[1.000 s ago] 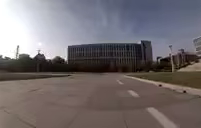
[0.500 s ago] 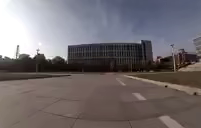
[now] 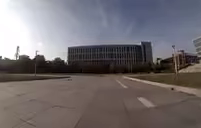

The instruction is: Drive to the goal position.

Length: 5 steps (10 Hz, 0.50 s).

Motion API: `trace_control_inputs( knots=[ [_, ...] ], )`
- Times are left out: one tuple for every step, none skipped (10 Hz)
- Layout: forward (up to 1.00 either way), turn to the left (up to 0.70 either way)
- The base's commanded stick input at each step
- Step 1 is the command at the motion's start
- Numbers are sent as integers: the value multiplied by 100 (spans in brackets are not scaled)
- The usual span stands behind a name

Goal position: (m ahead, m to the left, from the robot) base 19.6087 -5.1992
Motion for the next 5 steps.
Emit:
trace_control_inputs(
  knots=[
    [70,0],
    [70,0],
    [70,0],
    [70,0],
    [70,0]
  ],
)
